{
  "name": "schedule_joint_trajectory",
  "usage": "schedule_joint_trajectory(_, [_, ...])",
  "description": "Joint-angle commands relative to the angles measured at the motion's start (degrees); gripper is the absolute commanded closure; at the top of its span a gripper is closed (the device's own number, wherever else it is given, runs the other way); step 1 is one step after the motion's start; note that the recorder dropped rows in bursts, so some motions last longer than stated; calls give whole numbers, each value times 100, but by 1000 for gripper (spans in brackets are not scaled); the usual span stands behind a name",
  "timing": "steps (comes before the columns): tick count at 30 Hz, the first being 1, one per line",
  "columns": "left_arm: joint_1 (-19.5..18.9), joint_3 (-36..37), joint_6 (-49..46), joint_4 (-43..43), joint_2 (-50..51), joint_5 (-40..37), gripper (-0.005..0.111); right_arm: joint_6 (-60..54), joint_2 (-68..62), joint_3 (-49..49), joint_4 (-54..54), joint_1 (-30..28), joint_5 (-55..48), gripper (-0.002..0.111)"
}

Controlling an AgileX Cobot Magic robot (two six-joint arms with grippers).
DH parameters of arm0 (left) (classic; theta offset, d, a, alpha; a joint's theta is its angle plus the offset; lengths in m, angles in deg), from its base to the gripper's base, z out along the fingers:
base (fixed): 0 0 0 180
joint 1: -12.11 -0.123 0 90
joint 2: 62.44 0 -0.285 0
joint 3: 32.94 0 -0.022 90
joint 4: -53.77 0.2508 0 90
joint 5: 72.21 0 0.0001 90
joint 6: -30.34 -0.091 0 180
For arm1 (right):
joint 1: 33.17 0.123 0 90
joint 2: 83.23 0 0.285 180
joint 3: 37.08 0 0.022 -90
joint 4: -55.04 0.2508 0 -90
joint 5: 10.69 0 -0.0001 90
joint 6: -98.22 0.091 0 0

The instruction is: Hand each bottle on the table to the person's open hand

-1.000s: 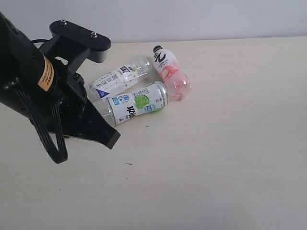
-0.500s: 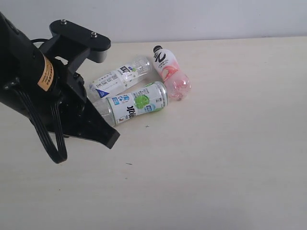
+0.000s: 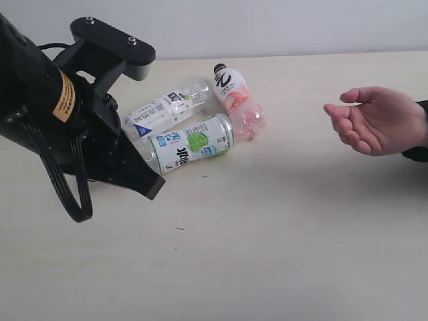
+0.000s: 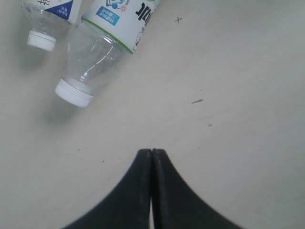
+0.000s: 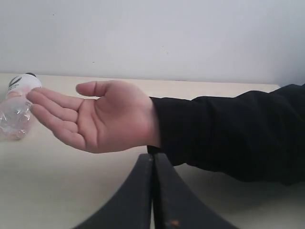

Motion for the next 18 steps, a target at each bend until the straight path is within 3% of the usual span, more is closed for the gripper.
schedule_joint_trajectory(1, [-6, 20, -11, 68, -51, 92, 107, 13, 21, 27, -10, 16, 54, 108])
schedule_joint_trajectory(18, [-6, 20, -11, -102, -51, 112, 107, 13, 21, 27, -10, 16, 54, 108])
